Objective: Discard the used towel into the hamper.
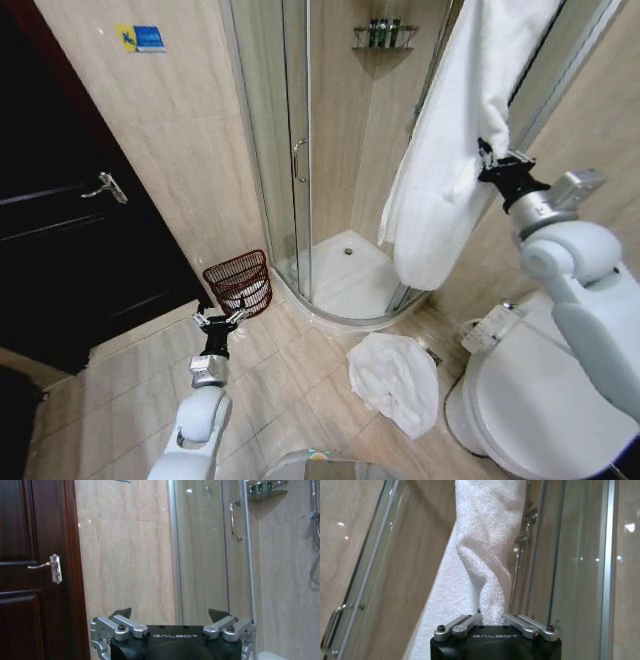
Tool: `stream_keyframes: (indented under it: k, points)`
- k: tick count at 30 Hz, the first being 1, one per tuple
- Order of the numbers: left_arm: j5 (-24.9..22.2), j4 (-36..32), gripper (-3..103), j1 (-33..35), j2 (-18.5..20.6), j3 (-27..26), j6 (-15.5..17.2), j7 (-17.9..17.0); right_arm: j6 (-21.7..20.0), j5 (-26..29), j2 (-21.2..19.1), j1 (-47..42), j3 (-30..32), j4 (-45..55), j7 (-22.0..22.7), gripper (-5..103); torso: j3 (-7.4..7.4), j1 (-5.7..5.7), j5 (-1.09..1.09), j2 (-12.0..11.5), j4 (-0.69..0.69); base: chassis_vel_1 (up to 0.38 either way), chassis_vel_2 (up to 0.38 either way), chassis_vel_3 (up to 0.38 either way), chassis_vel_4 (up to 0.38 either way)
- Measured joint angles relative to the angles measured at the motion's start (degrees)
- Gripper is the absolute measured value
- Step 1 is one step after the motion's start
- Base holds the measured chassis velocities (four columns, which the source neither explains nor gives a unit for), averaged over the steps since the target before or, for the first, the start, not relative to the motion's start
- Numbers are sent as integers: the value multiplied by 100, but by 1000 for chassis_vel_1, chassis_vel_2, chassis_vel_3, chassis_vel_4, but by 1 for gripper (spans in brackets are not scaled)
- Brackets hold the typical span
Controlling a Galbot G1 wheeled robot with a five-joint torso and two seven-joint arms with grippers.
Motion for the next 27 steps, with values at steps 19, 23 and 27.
stream_keyframes:
  k: [19, 23, 27]
  points:
    - [-13, 41, 100, -87, 113, 82, -2, 20, 220, -423, 372, -1696, 668, 544, 14, 3, 0, 0, 0, 0, 0, 0, 0, 0, 0]
    - [-35, 53, 100, -91, 139, 56, -8, 20, 223, -565, 557, -1814, 652, 559, 15, 3, 1, 0, 2, 0, 0, 0, 0, 0, 0]
    - [-39, 55, 100, -86, 152, 51, -13, 20, 233, -656, 652, -1935, 642, 611, -1, 3, 1, 0, 3, 0, 0, 0, 0, 0, 0]
